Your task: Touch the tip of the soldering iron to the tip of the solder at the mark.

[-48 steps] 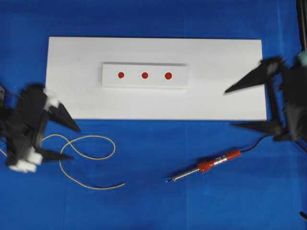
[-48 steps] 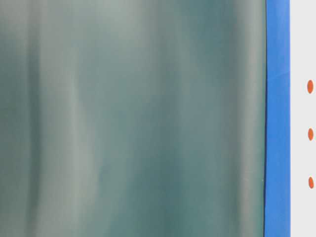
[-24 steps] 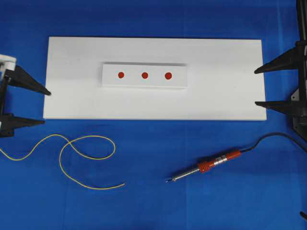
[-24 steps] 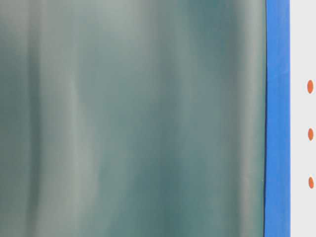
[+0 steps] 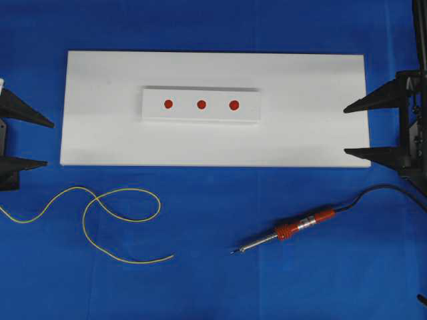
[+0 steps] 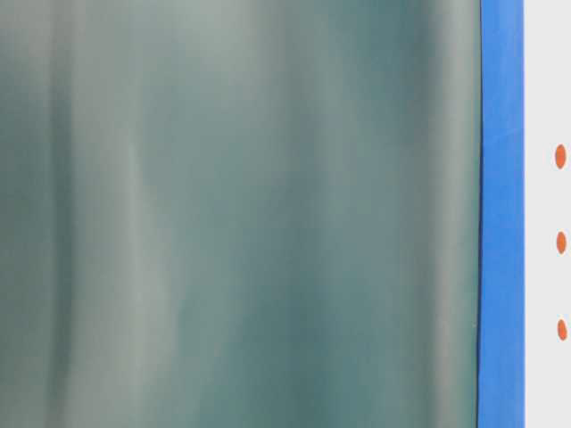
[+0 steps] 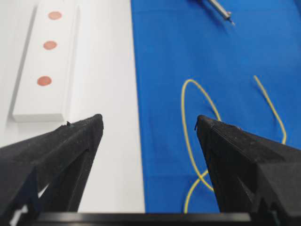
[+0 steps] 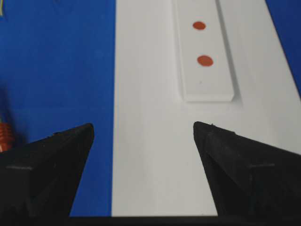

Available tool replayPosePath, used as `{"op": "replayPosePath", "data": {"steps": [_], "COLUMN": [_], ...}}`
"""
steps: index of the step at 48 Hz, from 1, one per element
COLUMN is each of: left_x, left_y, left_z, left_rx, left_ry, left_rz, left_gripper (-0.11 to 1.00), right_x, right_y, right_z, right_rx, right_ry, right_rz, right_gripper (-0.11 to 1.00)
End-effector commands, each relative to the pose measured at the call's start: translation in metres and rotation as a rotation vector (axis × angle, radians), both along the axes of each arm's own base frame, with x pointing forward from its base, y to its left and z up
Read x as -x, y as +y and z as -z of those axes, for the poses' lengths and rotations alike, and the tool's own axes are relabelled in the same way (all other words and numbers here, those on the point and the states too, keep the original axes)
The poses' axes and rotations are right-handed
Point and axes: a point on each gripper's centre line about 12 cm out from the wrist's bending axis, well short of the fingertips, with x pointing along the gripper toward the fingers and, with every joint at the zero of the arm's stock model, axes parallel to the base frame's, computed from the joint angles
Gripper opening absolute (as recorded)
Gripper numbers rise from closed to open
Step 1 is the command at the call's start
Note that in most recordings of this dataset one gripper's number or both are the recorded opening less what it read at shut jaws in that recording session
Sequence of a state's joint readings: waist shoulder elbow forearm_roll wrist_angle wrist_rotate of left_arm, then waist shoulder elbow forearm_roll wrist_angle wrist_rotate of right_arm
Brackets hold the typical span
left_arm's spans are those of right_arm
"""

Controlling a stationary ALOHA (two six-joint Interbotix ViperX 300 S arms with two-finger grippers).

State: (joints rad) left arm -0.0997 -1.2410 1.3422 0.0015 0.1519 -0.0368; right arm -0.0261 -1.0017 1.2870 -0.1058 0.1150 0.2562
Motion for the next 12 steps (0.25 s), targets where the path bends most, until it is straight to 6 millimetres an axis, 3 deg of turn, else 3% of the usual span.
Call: {"op": "replayPosePath", "data": {"steps": [1,12], "left_x": [-0.0014,-0.0013], "left_y": [0.0017,0.0022], "left_z": [-0.0035,-0.0032], "left_rx": [-0.003,-0.003], "left_ry": [-0.005,-0.002], "left_rz": [-0.012,-0.015], "left_gripper": [0.76,0.76], "right_x": [-0.0040,-0.0022], "right_y": [-0.0001,-0.0003], "right_z": [-0.0044,-0.0089], "right_rx": [-0.005,-0.004], "right_ry": [-0.018,-0.026], "right_rz": [0.001,0.003], "right_gripper": [0.83,0.83]}}
